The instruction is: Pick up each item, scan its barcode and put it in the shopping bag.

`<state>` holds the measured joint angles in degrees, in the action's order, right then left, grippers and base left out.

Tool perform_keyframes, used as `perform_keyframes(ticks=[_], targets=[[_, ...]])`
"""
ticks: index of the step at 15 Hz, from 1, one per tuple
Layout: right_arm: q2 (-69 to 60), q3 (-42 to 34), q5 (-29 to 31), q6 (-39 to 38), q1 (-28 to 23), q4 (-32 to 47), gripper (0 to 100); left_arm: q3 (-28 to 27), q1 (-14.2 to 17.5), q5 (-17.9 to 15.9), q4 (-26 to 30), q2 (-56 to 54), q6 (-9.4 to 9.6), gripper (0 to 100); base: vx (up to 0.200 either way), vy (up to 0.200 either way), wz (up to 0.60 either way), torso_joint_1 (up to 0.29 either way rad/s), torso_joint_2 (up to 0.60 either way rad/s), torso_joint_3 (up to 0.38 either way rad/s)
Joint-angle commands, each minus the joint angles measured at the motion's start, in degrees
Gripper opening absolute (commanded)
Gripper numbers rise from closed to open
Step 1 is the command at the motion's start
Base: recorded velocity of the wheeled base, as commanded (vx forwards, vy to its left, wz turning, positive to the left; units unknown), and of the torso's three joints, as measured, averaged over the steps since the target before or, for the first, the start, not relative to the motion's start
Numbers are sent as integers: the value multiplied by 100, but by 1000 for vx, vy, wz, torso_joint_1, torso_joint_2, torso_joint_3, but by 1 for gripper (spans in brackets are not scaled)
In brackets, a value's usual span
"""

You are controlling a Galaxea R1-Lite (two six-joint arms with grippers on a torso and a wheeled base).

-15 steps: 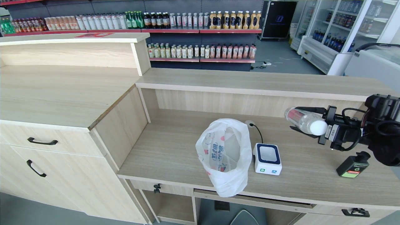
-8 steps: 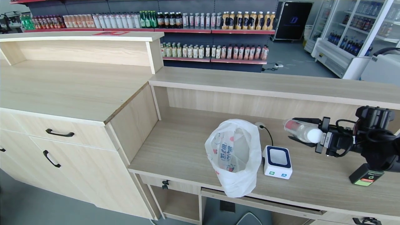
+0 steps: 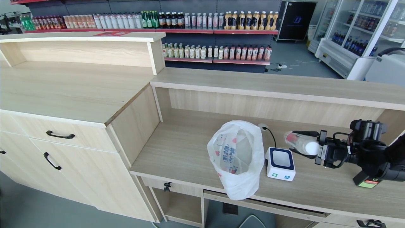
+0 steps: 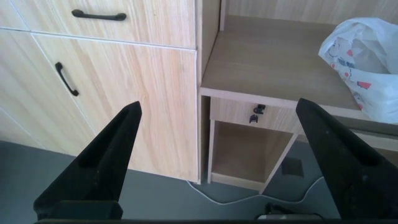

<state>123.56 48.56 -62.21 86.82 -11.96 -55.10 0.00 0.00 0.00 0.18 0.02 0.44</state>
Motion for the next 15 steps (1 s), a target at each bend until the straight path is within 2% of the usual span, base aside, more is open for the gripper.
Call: perform_keyframes(ticks=[1,15], targets=[[247,102,-11,10,27,-27,0,0,0,0,-1,-2,0,100,0,0,0,0,0,0],[713,374,-11,151,150,-36,0,0,0,0,-1,-2,0,100,0,0,0,0,0,0]])
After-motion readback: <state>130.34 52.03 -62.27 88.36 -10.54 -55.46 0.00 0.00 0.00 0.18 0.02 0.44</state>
